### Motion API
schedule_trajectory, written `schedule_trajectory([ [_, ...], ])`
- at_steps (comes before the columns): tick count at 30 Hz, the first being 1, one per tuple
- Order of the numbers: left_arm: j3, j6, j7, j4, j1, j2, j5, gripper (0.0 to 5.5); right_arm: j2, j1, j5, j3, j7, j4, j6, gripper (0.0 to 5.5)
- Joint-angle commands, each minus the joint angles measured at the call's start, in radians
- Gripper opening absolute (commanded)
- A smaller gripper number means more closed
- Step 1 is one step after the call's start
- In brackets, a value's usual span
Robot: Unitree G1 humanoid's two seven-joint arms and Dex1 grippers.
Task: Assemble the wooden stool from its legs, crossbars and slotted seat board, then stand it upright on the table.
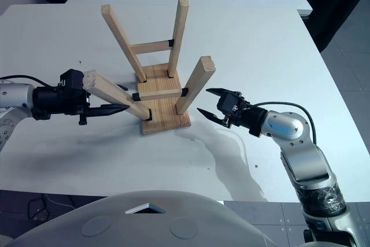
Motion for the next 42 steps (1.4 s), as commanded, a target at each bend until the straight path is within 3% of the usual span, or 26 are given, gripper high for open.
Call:
schedule_trajectory([
  [1,-0.159,0.133,0.055,0.03,0.069,-0.003,0.188,2.04,-0.009,-0.008,0.012,-0.001,0.005,0.005,0.016,2.99],
  [13,-0.161,0.211,0.041,0.194,0.0,-0.036,0.124,2.04,-0.053,0.034,0.112,0.016,0.118,-0.103,0.039,2.99],
  [22,-0.281,0.186,0.047,0.332,-0.114,-0.096,0.248,2.04,-0.047,0.008,0.133,0.048,0.132,-0.112,0.047,2.99],
  [29,-0.276,0.235,0.064,0.407,-0.165,-0.152,0.208,2.04,-0.06,0.011,0.176,0.049,0.169,-0.131,0.056,2.99],
  [36,-0.332,0.119,-0.018,0.295,-0.104,-0.065,0.288,2.04,-0.078,0.002,0.194,0.004,0.179,-0.085,0.051,2.99],
  [42,-0.266,0.092,-0.092,0.16,-0.022,0.051,0.223,2.04,-0.116,0.023,0.232,-0.06,0.185,-0.108,0.062,2.99],
])
